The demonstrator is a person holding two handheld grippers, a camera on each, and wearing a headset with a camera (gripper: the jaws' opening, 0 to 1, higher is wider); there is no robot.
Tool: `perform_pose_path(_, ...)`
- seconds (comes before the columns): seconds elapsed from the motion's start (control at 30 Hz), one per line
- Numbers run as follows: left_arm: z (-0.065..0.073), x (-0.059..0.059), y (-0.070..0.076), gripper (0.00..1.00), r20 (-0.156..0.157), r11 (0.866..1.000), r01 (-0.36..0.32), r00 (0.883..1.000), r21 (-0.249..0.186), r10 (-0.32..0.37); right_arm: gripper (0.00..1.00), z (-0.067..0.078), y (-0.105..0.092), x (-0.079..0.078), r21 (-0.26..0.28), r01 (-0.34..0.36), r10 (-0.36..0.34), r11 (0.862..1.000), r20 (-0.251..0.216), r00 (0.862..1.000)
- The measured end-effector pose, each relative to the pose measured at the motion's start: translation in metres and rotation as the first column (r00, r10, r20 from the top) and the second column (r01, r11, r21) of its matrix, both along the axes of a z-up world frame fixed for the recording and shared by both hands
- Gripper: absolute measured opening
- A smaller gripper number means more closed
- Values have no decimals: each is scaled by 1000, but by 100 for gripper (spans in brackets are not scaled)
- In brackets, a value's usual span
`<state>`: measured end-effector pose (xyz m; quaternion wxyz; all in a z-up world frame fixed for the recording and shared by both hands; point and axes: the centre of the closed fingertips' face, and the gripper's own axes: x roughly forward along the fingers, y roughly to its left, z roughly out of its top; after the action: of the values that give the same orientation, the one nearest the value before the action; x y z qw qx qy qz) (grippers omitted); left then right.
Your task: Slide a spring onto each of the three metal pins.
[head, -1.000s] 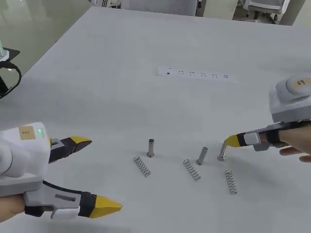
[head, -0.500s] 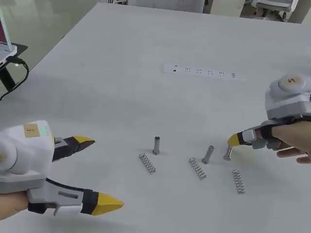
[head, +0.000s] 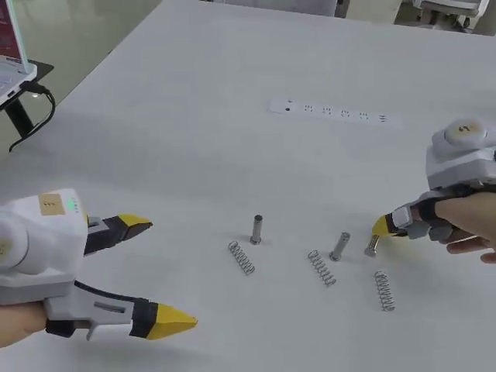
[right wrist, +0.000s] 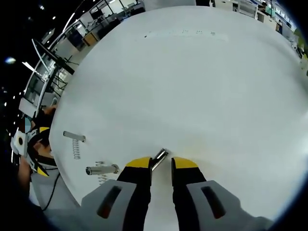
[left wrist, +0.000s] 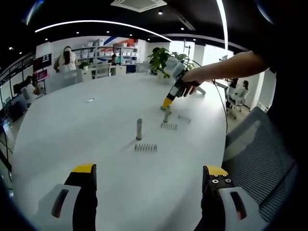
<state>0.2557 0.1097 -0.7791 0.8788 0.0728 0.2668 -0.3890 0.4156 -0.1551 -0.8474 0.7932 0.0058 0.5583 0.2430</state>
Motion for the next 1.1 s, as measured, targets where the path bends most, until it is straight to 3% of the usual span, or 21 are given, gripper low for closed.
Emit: perform_pose_path(1.1, -1, 1, -5, 85, -1, 1000, 7, 1000, 2, -7, 7, -2, 2, -7, -92, -108, 108, 990, -5, 994)
